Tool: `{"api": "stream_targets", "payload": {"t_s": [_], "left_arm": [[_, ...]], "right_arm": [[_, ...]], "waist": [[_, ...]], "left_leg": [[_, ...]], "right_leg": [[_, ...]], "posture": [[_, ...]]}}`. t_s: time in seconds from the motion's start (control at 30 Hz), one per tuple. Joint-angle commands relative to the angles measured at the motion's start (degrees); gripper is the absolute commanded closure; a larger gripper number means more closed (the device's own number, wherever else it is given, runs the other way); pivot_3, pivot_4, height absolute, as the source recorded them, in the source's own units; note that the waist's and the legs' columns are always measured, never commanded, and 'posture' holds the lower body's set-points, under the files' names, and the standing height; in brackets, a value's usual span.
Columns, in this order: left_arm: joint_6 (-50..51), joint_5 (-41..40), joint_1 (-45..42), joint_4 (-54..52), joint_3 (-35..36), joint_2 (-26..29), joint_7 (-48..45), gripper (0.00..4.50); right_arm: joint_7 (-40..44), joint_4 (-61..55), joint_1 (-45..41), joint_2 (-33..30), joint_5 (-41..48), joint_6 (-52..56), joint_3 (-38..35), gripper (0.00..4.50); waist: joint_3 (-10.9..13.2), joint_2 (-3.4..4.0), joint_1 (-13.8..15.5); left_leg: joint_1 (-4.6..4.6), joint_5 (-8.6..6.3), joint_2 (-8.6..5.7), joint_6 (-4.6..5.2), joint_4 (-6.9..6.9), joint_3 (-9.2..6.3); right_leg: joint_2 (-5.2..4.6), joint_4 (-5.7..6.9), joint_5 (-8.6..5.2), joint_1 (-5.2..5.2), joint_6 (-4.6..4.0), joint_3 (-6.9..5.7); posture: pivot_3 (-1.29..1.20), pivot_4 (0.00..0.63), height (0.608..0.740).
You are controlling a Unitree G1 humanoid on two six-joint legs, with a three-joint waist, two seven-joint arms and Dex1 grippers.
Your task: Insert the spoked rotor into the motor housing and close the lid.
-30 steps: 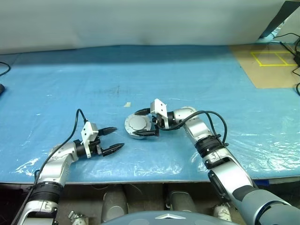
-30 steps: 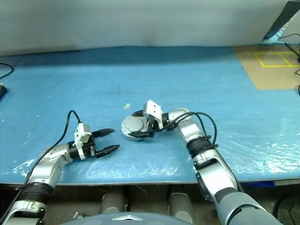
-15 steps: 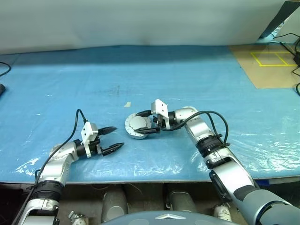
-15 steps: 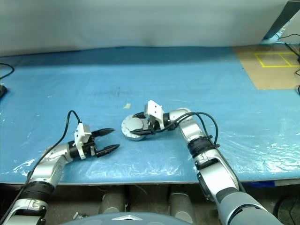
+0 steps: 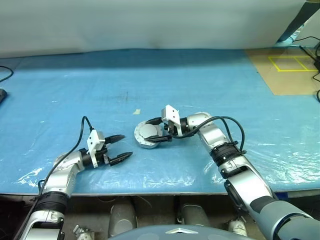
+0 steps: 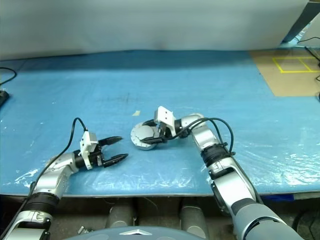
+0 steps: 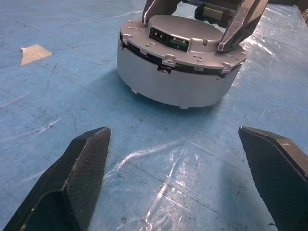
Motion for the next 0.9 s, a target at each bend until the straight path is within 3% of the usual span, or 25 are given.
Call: {"api": "stream_targets", "payload": {"t_s": [0.03, 0.6, 0.9], "left_arm": [[1.85, 0.58, 1.15, -0.32, -0.18, 0.29, 0.90, 0.00], [6.20, -0.02, 2.99, -6.48, -0.20, 0.52, 3.06, 0.00], [6.41, -0.08, 3.09, -6.58, -0.13, 0.54, 2.93, 0.00]], "right_arm": [[0.59, -1.39, -0.97, -0.20, 0.44, 1.94, 0.16, 1.56], [-4.08, 1.72, -0.54, -0.96, -4.94, 1.16, 3.86, 1.56], [-4.83, -0.51, 0.19, -0.95, -4.62, 6.21, 4.82, 1.56]], "waist": [[0.00, 0.00, -0.01], [0.00, 0.00, -0.16], [0.00, 0.00, -0.18]], "left_leg": [[-0.02, 0.00, 0.00, 0.00, 0.00, 0.00], [0.16, -0.02, -0.01, 0.02, -0.06, 0.00], [0.31, -0.04, -0.03, 0.03, -0.16, 0.00]], "right_leg": [[0.00, -0.02, 0.00, 0.00, 0.00, 0.00], [0.00, -0.06, 0.00, 0.12, 0.01, 0.03], [0.00, -0.07, -0.01, 0.22, 0.02, 0.06]], "posture": [[0.00, 0.150, 0.740], [0.00, 0.150, 0.740], [0.00, 0.150, 0.740]]}}
